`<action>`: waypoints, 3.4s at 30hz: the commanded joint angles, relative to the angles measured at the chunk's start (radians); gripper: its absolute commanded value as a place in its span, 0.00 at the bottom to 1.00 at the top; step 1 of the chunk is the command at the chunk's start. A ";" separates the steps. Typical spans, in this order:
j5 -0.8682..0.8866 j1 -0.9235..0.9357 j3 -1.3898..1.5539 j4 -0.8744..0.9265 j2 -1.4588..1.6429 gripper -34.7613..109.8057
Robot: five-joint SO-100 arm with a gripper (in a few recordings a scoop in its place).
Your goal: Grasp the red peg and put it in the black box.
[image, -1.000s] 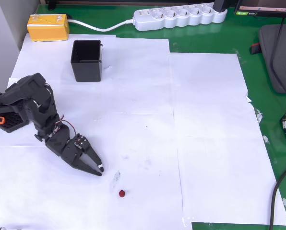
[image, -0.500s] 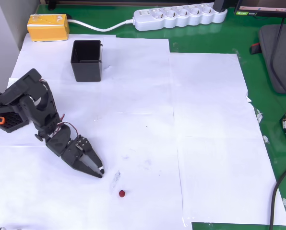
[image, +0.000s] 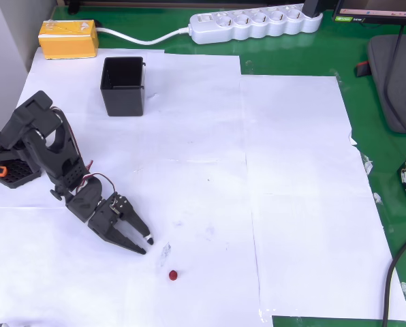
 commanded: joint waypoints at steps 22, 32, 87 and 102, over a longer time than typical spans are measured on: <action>0.017 0.044 0.426 0.147 0.135 0.40; 0.005 0.038 0.548 0.261 0.160 0.40; 0.014 0.008 0.597 0.285 0.173 0.36; 0.017 0.008 0.598 0.284 0.176 0.31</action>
